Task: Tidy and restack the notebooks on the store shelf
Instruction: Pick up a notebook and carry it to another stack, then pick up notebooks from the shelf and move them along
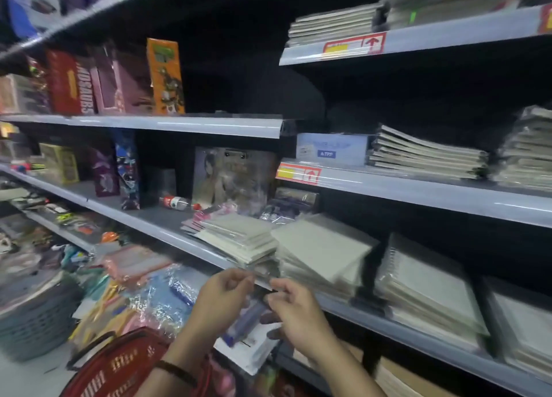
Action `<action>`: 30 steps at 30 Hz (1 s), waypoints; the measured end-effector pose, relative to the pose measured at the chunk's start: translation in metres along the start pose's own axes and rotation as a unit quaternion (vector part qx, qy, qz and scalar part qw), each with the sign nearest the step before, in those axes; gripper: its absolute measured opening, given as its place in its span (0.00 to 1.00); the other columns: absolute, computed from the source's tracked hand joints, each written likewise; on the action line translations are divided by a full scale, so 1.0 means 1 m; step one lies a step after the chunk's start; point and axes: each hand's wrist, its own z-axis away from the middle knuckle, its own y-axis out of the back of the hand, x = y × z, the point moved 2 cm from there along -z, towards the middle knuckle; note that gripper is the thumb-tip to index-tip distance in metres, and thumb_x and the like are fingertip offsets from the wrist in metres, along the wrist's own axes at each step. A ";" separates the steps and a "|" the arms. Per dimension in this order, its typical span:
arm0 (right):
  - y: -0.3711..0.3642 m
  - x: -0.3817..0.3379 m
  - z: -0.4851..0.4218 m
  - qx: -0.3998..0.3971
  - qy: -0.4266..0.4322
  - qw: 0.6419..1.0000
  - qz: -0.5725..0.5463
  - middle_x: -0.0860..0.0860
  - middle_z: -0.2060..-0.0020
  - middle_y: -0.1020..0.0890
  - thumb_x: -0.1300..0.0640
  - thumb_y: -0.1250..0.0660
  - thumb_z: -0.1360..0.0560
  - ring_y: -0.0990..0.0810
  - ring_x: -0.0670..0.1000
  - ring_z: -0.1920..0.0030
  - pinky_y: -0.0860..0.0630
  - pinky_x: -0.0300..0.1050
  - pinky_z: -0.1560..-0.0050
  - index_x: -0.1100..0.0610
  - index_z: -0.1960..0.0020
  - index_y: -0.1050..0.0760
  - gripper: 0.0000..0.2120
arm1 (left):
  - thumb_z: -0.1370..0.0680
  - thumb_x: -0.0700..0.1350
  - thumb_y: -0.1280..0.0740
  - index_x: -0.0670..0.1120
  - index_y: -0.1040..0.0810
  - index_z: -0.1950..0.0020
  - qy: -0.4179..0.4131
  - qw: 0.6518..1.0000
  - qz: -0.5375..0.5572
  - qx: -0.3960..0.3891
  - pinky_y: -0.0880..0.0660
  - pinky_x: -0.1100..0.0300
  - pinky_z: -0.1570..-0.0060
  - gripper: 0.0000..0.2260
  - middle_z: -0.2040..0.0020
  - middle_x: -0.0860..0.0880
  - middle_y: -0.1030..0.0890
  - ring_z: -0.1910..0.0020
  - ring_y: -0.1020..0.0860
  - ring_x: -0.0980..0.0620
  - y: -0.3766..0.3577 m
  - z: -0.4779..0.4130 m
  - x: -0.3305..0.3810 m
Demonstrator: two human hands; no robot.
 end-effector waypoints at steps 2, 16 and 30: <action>-0.017 -0.010 -0.019 -0.011 -0.029 1.000 0.002 0.53 0.50 0.18 0.62 0.38 0.17 0.15 0.49 0.66 0.21 0.44 0.68 0.53 0.24 0.32 0.21 | 0.19 0.44 0.30 0.49 0.15 0.48 0.039 0.998 0.048 0.005 0.23 0.55 0.62 0.04 0.51 0.44 0.13 0.62 0.16 0.49 0.017 -0.024 -0.007; -0.088 -0.043 -0.138 -0.008 -0.128 0.987 -0.102 0.61 0.46 0.14 0.60 0.40 0.17 0.10 0.62 0.59 0.19 0.46 0.67 0.56 0.33 0.41 0.16 | 0.19 0.62 0.35 0.42 0.27 0.30 0.070 0.993 0.056 0.077 0.18 0.48 0.51 0.27 0.40 0.42 0.20 0.47 0.18 0.41 0.065 -0.225 -0.024; -0.086 -0.049 -0.171 0.045 -0.176 0.925 -0.334 0.56 0.66 0.13 0.51 0.37 0.16 0.14 0.55 0.71 0.25 0.38 0.76 0.62 0.45 0.24 0.13 | 0.26 0.46 0.24 0.35 0.23 0.43 0.104 0.990 0.078 0.053 0.29 0.52 0.80 0.19 0.71 0.45 0.25 0.80 0.31 0.51 0.057 -0.288 -0.052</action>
